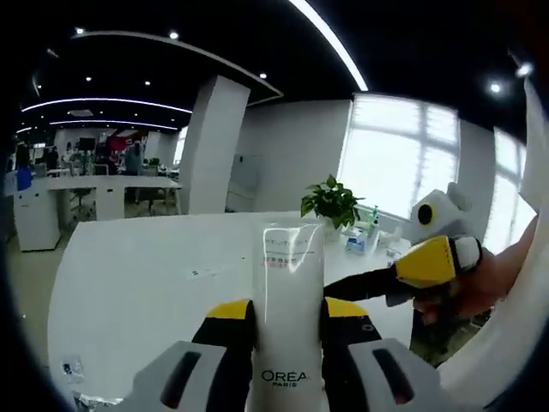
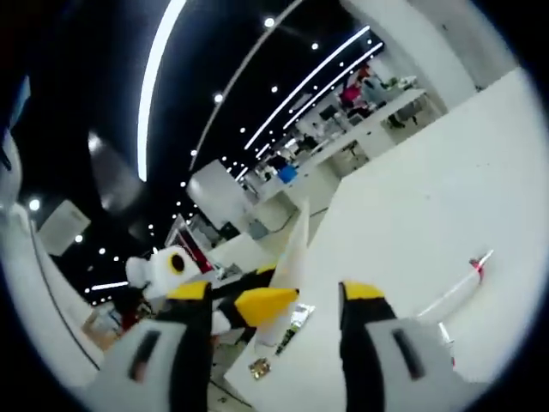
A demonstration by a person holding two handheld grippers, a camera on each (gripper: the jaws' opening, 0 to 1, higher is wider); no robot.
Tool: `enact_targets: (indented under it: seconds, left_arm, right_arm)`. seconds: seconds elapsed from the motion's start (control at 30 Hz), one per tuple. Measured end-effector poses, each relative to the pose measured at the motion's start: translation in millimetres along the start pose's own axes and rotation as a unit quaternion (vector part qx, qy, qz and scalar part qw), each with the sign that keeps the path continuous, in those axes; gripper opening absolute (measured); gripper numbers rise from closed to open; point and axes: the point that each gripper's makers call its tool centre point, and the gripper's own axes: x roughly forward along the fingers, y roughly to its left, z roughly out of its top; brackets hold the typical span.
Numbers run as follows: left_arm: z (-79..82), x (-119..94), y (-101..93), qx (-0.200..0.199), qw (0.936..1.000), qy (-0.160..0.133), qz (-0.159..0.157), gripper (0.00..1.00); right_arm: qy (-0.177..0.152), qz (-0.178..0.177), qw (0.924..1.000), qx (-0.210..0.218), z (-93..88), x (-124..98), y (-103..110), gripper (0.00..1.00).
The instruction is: Arrange the skincare products in the storage area until every visible bottle or jar stands upright without overlapping.
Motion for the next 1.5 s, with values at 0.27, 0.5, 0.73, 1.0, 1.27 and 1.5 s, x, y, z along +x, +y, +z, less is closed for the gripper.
enact_targets:
  seconds: [0.27, 0.5, 0.73, 1.0, 1.27, 1.5]
  left_arm:
    - [-0.7, -3, -22.2, 0.026, 0.9996, -0.011, -0.008, 0.29]
    - [-7.1, 4, -41.4, 0.053, 0.9980, 0.000, -0.034, 0.29]
    - [-23.8, 7, -47.8, 0.116, 0.9913, 0.035, -0.051, 0.30]
    - [-27.7, 4, -55.8, 0.106, 0.9909, 0.037, -0.074, 0.32]
    - [-30.7, -1, -58.3, 0.101, 0.9855, 0.041, -0.130, 0.32]
    - [-31.6, -11, -55.5, 0.084, 0.9762, 0.064, -0.189, 0.37]
  right_arm:
    - [0.018, 0.032, 0.9993, 0.011, -12.0, 13, 11, 0.38]
    - [0.018, -0.001, 0.9988, 0.046, -6.9, 3, -10, 0.19]
    - [0.033, -0.026, 0.9991, 0.002, -21.4, -6, -14, 0.15]
    - [0.047, -0.026, 0.9972, -0.052, -24.6, -13, -11, 0.11]
    - [0.067, -0.021, 0.9922, -0.103, -28.9, -16, -12, 0.10]
    - [0.084, 0.033, 0.9797, -0.179, -33.9, -14, 12, 0.10]
